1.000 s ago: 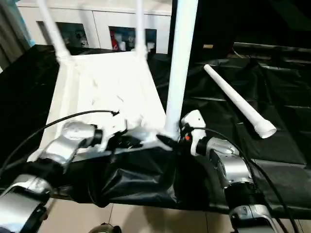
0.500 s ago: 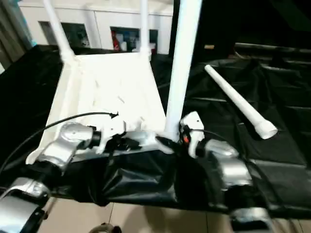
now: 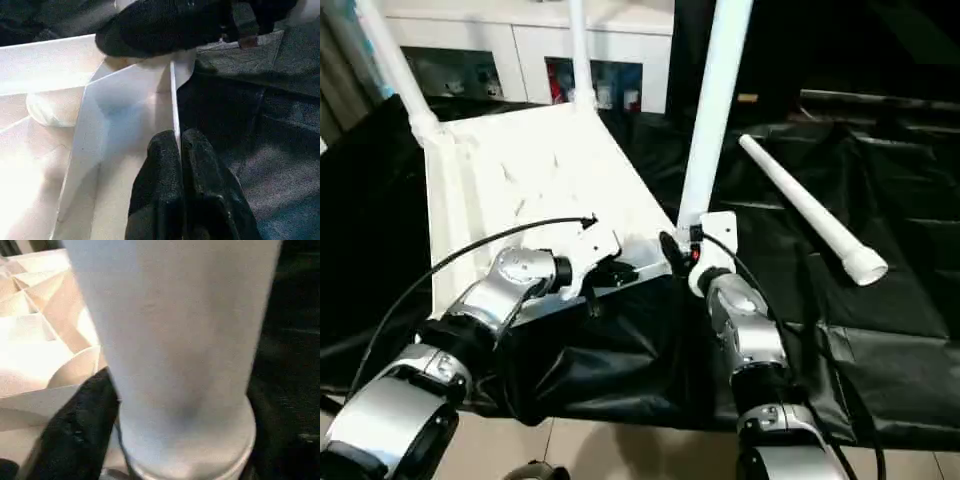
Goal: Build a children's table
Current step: Rotate leg to tighten
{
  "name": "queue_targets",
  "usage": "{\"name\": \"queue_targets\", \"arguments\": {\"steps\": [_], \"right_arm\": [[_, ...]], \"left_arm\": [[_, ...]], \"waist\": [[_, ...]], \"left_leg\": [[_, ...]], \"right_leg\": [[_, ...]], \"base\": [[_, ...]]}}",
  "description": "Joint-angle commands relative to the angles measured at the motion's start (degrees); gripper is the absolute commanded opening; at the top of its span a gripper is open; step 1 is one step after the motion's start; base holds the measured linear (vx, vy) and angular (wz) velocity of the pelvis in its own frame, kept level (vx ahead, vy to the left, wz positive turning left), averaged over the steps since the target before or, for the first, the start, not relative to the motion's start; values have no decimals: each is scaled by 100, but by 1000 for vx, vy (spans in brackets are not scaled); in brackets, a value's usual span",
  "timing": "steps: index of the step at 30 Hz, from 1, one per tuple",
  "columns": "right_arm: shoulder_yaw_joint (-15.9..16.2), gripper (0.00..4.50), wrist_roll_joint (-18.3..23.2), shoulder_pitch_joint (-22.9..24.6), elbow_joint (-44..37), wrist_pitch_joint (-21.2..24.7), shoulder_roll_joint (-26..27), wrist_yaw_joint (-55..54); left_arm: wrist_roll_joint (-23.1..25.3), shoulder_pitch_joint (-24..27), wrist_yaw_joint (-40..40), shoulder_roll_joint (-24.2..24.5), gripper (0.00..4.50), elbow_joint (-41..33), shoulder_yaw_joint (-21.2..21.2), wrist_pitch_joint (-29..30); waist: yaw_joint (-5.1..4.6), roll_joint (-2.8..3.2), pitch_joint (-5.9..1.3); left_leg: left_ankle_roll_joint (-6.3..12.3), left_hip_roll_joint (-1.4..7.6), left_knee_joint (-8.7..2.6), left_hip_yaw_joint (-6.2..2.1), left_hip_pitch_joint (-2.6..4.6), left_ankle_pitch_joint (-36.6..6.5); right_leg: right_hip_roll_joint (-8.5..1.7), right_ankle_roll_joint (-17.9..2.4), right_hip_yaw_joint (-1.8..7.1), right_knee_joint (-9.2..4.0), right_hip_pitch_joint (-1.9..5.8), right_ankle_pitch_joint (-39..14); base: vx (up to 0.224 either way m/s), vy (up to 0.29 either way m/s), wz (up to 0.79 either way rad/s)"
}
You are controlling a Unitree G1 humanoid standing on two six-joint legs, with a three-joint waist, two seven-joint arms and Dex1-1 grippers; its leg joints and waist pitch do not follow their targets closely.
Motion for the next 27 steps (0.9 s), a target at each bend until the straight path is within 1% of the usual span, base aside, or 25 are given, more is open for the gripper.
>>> {"name": "queue_targets", "arguments": {"steps": [1,2,3,4,5,6,7,8,9,10,11,12,13,14,15,16,17,18,19,21,23,24,25,27], "right_arm": [[410,394,52,61,115,87,252,559],[414,394,87,64,83,77,207,683],[426,394,120,75,40,75,163,811],[482,394,142,98,-26,71,75,1045],[582,394,151,146,-137,86,-54,1363],[615,394,148,165,-174,87,-106,1497],[661,394,156,199,-239,107,-179,1666],[766,394,177,281,-395,149,-355,2048],[858,394,197,364,-547,188,-537,2398],[922,394,242,436,-696,239,-692,2685],[930,394,249,449,-723,248,-719,2742],[947,394,264,475,-777,266,-774,2856],[963,394,331,529,-907,375,-909,3134],[992,394,376,568,-995,444,-1055,3408],[1011,394,398,589,-1038,474,-1133,3549],[1028,394,416,600,-1065,515,-1201,3671],[1053,394,440,614,-1107,558,-1263,3776],[1073,379,457,618,-1137,594,-1327,3878],[1075,361,464,617,-1143,605,-1336,3900],[1075,358,480,612,-1154,630,-1348,3939],[1062,337,488,605,-1163,655,-1339,3967],[1061,337,487,603,-1170,671,-1322,3982],[1086,324,503,611,-1210,720,-1309,4024],[1119,309,513,629,-1234,748,-1298,4057]], "left_arm": [[-242,-27,-77,-181,0,-129,77,-333],[-268,13,-183,-139,0,-166,75,-338],[-284,50,-271,-97,0,-202,67,-343],[-298,93,-397,-23,0,-223,43,-402],[-324,146,-543,67,0,-260,31,-422],[-333,161,-593,98,0,-268,29,-420],[-353,187,-672,141,0,-295,30,-445],[-416,252,-872,242,0,-373,39,-476],[-490,317,-1077,343,0,-470,54,-476],[-564,371,-1263,422,0,-552,69,-472],[-577,381,-1299,436,0,-565,72,-475],[-605,400,-1372,465,0,-591,79,-479],[-693,459,-1596,535,0,-689,97,-468],[-771,517,-1764,608,0,-788,119,-474],[-809,546,-1841,646,0,-838,129,-479],[-833,560,-1884,679,0,-862,142,-479],[-869,577,-1950,712,0,-892,146,-454],[-900,612,-2088,782,0,-937,124,-413],[-904,621,-2112,796,0,-950,120,-410],[-904,636,-2142,820,0,-967,113,-410],[-893,635,-2137,823,0,-958,115,-415],[-888,629,-2124,819,0,-948,122,-415],[-888,625,-2114,814,0,-955,131,-400],[-890,625,-2117,809,0,-966,137,-385]], "waist": [[-25,-65,-364],[-27,-75,-368],[-23,-69,-373],[-27,-69,-371],[-23,-76,-377],[-27,-88,-376],[-25,-87,-376],[-22,-91,-373],[2,-99,-370],[1,-96,-366],[10,-91,-368],[7,-91,-363],[18,-95,-361],[18,-96,-358],[34,-95,-363],[29,-104,-360],[27,-101,-360],[33,-105,-358],[39,-98,-361],[47,-105,-368],[47,-97,-365],[50,-108,-365],[52,-115,-368],[58,-112,-367]], "left_leg": [[240,347,-374,-189,128,-1263],[243,347,-370,-187,128,-1254],[270,354,-366,-188,133,-1205],[289,356,-365,-188,129,-1193],[323,354,-357,-187,122,-1147],[374,350,-348,-178,111,-1081],[405,352,-344,-175,112,-1042],[421,350,-342,-177,109,-1043],[459,355,-332,-170,103,-1022],[482,366,-337,-167,99,-1027],[479,371,-335,-164,110,-1054],[481,370,-334,-162,106,-1073],[441,382,-344,-162,117,-1151],[428,385,-348,-164,119,-1171],[424,394,-345,-165,121,-1156],[427,395,-346,-163,112,-1130],[427,388,-343,-159,114,-1140],[417,382,-341,-159,113,-1136],[409,389,-339,-155,121,-1123],[390,390,-341,-157,125,-1093],[375,391,-344,-157,128,-1096],[365,388,-341,-157,127,-1105],[375,382,-337,-155,121,-1065],[389,381,-335,-155,119,-1043]], "right_leg": [[-484,-1246,248,-486,187,-609],[-483,-1244,249,-483,190,-611],[-485,-1260,249,-474,189,-552],[-483,-1276,247,-469,189,-521],[-480,-1295,240,-459,206,-433],[-471,-1312,240,-446,208,-305],[-472,-1331,237,-443,203,-268],[-468,-1333,230,-441,212,-281],[-465,-1329,225,-438,224,-281],[-456,-1341,219,-432,214,-315],[-458,-1341,218,-438,207,-361],[-459,-1349,222,-442,204,-406],[-464,-1363,223,-450,188,-573],[-462,-1370,222,-450,188,-621],[-468,-1380,222,-449,195,-618],[-464,-1386,223,-437,190,-591],[-464,-1390,226,-441,179,-615],[-473,-1384,226,-449,184,-679],[-474,-1379,231,-452,165,-702],[-468,-1381,227,-441,164,-672],[-466,-1391,227,-439,154,-650],[-476,-1396,228,-439,159,-654],[-472,-1388,228,-436,163,-624],[-475,-1379,228,-436,164,-617]], "base": [[0,0,0],[0,0,0],[0,0,0],[0,0,0],[0,0,0],[0,0,0],[0,0,0],[0,0,0],[0,0,0],[0,0,0],[0,0,0],[0,0,0],[0,0,0],[0,0,0],[0,0,0],[0,0,0],[0,0,0],[0,0,0],[0,0,0],[0,0,0],[0,0,0],[0,0,0],[0,0,0],[0,0,0]]}}
